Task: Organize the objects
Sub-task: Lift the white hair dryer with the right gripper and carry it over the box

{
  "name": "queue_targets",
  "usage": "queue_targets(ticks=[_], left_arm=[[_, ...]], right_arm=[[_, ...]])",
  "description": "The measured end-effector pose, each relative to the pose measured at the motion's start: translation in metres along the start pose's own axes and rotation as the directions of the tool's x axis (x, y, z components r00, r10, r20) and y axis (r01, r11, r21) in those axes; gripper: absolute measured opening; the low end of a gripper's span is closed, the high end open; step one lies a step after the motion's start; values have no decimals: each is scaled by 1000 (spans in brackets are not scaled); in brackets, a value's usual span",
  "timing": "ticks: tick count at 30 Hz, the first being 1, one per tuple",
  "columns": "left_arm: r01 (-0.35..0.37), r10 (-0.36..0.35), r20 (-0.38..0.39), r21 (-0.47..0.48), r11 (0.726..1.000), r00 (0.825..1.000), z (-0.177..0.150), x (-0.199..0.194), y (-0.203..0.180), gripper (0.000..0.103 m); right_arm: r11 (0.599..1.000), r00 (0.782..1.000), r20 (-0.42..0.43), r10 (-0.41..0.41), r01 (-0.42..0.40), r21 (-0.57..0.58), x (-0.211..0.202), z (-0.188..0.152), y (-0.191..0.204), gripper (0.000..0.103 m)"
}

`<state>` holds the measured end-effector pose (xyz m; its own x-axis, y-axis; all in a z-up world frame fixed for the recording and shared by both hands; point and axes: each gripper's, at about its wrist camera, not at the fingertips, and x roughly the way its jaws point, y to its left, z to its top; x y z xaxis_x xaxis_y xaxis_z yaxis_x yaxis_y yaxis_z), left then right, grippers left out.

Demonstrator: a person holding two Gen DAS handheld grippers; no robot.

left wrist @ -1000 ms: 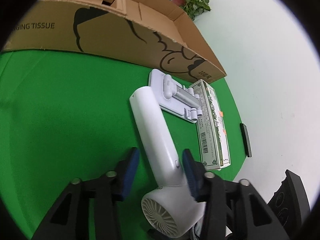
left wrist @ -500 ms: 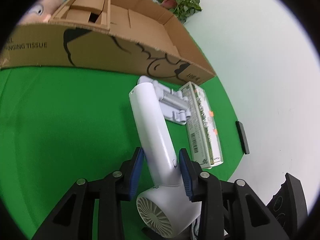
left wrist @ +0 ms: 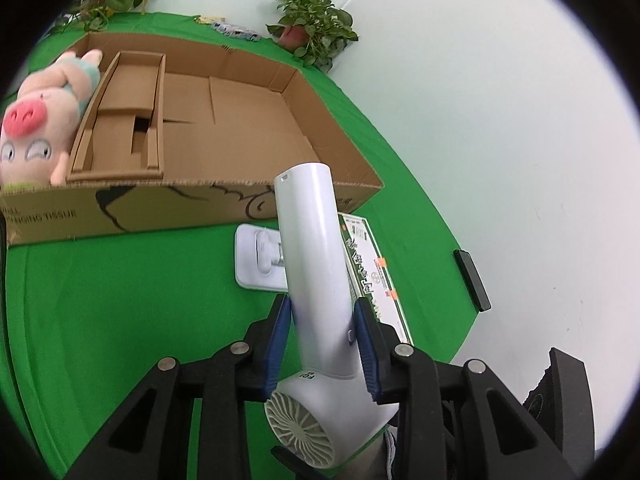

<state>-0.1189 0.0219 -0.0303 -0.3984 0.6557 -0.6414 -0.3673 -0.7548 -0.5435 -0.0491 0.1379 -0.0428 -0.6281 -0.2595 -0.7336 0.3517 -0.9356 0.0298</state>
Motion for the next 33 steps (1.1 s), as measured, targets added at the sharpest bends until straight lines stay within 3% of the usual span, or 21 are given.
queue_targets(ticks=[4, 18, 33], left_arm=[[-3, 2, 25, 24, 1000, 1000, 20, 10, -11, 30], [-7, -6, 130, 100, 995, 992, 87, -18, -21, 30], [3, -6, 84, 38, 999, 996, 159, 20, 18, 31]], right_arm=[[1000, 1000, 20, -7, 7, 4, -1, 11, -3, 55], [998, 988, 148, -33, 41, -47, -5, 85, -7, 55], [999, 996, 91, -13, 17, -48, 45, 153, -23, 55]])
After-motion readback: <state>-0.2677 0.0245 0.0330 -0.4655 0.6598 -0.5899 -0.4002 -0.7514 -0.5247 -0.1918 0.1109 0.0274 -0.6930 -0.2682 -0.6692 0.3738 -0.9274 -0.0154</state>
